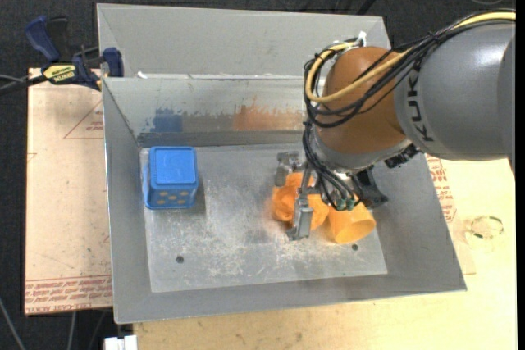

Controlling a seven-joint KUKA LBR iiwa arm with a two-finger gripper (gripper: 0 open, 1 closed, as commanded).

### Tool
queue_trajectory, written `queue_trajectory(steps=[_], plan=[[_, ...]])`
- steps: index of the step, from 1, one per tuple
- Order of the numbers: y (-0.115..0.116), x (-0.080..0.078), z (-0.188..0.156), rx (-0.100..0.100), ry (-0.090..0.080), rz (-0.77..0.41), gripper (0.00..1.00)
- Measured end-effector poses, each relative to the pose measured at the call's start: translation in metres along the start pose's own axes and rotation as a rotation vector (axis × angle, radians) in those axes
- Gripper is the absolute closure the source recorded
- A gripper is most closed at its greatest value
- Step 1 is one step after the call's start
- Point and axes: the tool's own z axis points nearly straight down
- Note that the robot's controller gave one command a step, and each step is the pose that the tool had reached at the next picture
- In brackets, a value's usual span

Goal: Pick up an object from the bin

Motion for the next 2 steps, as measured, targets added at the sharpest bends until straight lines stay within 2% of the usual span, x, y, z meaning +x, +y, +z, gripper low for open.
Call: queue_trajectory(steps=[1, 2], plan=[[0.000, -0.001, -0.005, 0.000, -0.007, 0.001, 0.00], [-0.034, -0.034, 0.044, -0.001, -0.014, -0.173, 0.00]])
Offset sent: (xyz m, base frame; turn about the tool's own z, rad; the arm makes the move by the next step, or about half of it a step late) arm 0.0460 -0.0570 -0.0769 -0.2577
